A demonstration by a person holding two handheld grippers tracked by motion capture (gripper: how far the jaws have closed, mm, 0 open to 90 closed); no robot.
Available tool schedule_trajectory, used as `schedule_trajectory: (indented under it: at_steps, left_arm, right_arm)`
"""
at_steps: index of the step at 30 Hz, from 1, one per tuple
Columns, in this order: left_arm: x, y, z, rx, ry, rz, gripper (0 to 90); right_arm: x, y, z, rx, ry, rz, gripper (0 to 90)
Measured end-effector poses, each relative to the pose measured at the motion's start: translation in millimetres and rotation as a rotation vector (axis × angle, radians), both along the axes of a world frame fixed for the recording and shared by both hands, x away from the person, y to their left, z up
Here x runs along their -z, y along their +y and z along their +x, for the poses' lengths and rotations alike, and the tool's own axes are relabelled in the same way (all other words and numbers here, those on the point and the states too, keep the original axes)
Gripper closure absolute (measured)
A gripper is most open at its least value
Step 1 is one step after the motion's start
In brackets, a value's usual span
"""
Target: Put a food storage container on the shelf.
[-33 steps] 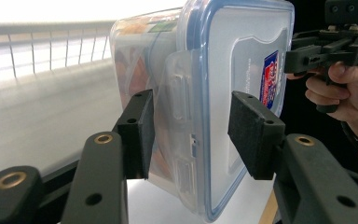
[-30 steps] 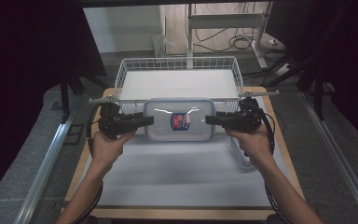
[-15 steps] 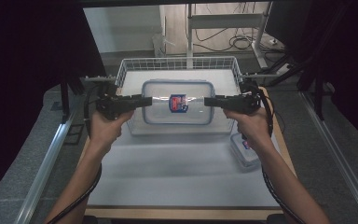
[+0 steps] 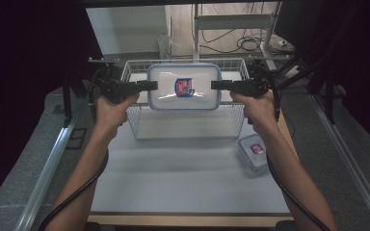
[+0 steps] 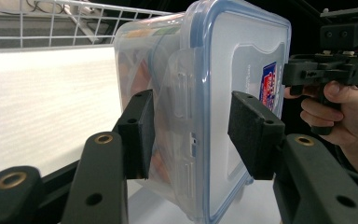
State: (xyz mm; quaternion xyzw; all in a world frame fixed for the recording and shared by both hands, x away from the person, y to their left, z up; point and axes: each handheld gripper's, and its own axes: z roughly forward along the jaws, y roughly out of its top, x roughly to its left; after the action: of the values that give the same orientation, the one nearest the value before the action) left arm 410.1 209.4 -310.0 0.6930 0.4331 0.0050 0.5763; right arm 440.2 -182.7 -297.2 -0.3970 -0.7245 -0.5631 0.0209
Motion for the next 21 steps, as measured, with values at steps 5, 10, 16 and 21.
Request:
schedule_trajectory:
  at_steps: [5,10,16,21]
  left_arm:
    - [-2.0,0.4,9.9,-0.007,0.01,-0.016,52.1]
    - [-4.2,2.0,20.7,-0.015,0.022,-0.025,52.0]
    - [0.4,1.6,32.4,-0.022,0.05,-0.018,51.8]
    - [3.8,-0.1,36.7,-0.024,0.061,-0.019,51.7]
  right_arm:
    - [-4.3,0.0,9.1,0.013,0.01,0.006,51.0]
    - [-8.5,2.5,22.0,0.027,0.024,0.01,51.0]
    - [-4.6,3.2,34.0,0.042,0.05,0.019,50.8]
    - [0.8,1.7,40.2,0.046,0.073,0.023,50.7]
